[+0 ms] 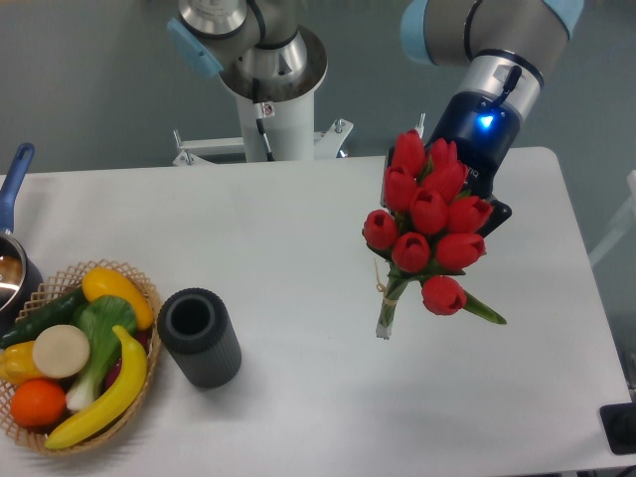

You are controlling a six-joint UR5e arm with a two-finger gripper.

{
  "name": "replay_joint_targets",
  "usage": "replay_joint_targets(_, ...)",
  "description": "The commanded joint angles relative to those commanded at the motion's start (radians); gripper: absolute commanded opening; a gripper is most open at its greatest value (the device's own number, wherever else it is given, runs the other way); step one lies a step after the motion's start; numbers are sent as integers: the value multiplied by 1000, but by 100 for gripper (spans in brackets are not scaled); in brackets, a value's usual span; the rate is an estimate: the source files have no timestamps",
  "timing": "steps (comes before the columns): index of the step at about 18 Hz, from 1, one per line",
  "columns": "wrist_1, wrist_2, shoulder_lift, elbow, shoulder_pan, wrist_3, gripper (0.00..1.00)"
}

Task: Place the flowers on the table
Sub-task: 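Carry the red tulip bouquet with the gripper toward the black cup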

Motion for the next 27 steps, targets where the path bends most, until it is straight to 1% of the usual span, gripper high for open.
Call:
replay_joint_targets(7,0,12,8,-8,-2,-2,46)
replay_joint_targets(12,-2,133,34,-17,-6,-2,46)
replay_joint_targets(16,0,176,55,-26,-6,3,46)
replay_joint_targets(20,-3,325,83,-34,-6,-6,46)
replay_joint_targets(22,-3,379,97,-35,-6,-5,46)
replay_joint_targets(26,-2,532,106,-48,-15,20,46)
replay_joint_targets(27,-2,567,106,-51,-31,35,46)
